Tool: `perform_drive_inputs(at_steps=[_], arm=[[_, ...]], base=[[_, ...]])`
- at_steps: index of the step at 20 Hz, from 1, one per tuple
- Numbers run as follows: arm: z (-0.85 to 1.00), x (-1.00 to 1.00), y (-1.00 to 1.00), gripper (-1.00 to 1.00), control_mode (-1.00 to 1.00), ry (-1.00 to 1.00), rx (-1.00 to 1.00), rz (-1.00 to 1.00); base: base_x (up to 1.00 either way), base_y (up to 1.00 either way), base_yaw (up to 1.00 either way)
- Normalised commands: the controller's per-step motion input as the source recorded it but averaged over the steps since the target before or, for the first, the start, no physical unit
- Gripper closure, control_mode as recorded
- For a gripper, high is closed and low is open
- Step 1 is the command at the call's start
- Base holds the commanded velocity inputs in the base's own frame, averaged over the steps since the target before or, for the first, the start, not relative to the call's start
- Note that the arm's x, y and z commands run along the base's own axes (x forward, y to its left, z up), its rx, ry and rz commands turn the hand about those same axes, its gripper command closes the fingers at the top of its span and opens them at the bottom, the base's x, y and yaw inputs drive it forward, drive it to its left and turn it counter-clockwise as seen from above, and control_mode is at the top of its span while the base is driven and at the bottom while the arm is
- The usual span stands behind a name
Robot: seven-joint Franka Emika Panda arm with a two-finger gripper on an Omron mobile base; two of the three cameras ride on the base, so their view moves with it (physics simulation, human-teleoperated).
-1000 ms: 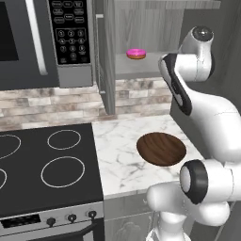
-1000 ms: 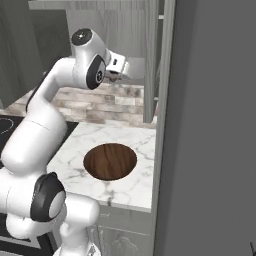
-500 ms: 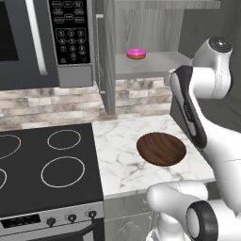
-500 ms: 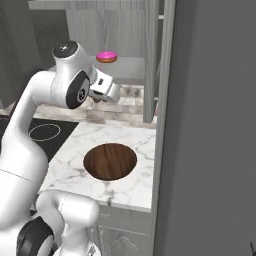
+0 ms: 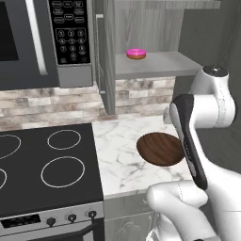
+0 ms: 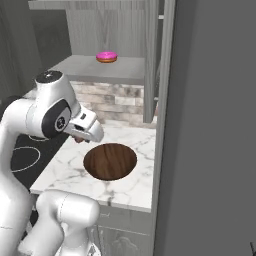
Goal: Pick the potato from the cabinet and place it in the bowl. Then pick the bowl and place it in the sink. Then turn on the sink facuet.
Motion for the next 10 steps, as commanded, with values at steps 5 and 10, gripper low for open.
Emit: perform_drive_inputs(at_steps=[5,10], arm=[[-1.00,-0.09,-0.04,1.00,-1.00,0.30,0.00,0.00],[-0.87,0.49,-0.12,1.00,-1.00,0.12,0.01,0.00]], base=[[0.00,0.00,0.00],[0.00,0.00,0.00]])
